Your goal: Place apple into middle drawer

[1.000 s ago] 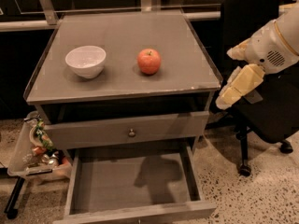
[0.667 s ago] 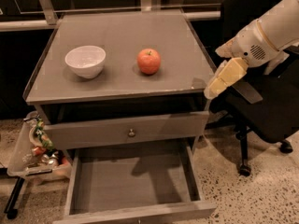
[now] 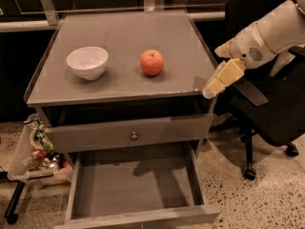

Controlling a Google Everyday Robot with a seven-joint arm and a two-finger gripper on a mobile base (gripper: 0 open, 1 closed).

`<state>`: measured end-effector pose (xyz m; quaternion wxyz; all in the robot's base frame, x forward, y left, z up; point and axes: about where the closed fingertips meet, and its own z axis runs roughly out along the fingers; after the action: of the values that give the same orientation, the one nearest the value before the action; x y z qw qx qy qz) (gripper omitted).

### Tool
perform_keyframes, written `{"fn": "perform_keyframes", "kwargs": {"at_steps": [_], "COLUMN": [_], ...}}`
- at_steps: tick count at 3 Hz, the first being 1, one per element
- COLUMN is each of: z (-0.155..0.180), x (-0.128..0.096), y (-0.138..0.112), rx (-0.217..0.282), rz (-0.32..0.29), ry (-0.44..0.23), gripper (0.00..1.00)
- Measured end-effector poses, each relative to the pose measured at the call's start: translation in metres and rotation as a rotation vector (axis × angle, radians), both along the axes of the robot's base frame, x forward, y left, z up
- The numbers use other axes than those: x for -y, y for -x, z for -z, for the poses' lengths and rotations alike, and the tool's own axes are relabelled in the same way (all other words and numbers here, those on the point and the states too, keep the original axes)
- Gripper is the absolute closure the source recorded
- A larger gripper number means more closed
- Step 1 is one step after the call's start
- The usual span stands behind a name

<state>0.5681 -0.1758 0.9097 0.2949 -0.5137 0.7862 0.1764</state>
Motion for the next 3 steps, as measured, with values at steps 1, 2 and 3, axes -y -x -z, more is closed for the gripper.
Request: {"fn": "perform_keyframes", "kwargs": {"at_steps": [1,2,3], "z": [0.01,0.018,0.029], "x": [-0.02,-0.044,-0.065], "y": [-0.035,-0.068,-0.079], "rx": [0.001,-0.009,-0.043], "rz": [-0.013,-0.03,-0.065], "ry": [-0.041,-0.059,-0.053], "gripper": [0.0,0.0,0.0]}}
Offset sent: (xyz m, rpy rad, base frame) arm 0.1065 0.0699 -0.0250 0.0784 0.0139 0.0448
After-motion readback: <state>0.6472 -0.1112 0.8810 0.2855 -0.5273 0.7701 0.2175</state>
